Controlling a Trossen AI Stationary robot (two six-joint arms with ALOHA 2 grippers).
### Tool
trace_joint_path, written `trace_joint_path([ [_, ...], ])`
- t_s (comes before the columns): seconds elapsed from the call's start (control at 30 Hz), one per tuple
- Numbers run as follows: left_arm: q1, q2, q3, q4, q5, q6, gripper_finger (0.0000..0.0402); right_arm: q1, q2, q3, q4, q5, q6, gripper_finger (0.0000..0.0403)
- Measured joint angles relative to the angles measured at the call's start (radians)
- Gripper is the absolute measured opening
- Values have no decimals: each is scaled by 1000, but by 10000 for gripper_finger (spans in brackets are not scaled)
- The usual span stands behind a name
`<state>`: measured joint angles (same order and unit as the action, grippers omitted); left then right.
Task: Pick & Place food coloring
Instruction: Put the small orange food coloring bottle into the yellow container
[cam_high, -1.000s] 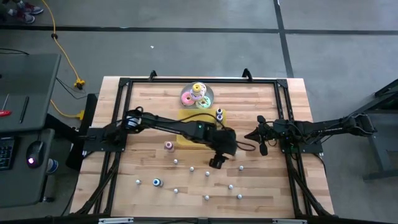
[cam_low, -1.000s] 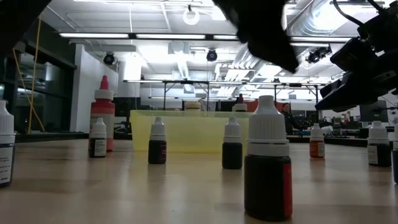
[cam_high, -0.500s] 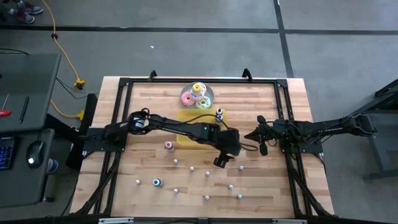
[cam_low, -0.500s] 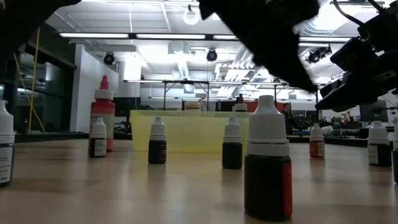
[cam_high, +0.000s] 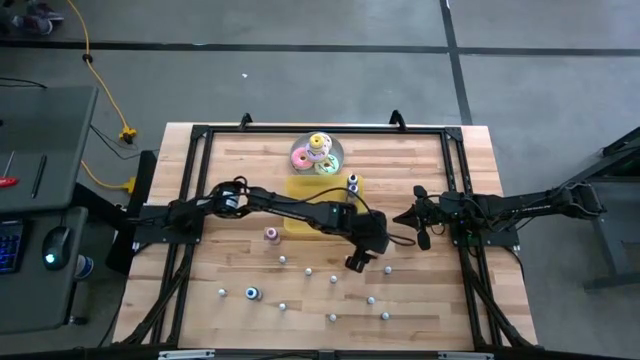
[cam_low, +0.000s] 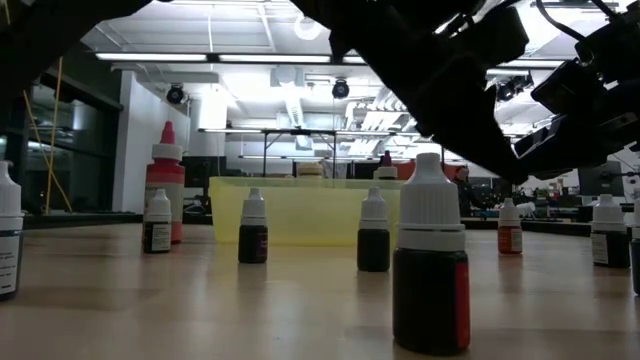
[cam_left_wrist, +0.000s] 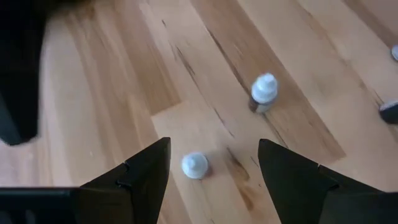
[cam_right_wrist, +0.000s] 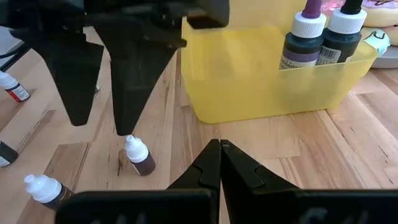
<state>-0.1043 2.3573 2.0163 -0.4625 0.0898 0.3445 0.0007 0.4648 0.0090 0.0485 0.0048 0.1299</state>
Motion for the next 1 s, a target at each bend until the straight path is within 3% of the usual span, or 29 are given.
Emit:
trace_joint_path([
  [0.37, 34, 7, -1, -4, 5, -1, 239, 0, 0, 0, 0, 0, 0, 0],
  [0.63, 39, 6, -1, -2, 116, 0, 239, 0, 0, 0, 0, 0, 0, 0],
  [1.0, 39, 38, 1, 33, 76, 17, 239, 0, 0, 0, 0, 0, 0, 0],
])
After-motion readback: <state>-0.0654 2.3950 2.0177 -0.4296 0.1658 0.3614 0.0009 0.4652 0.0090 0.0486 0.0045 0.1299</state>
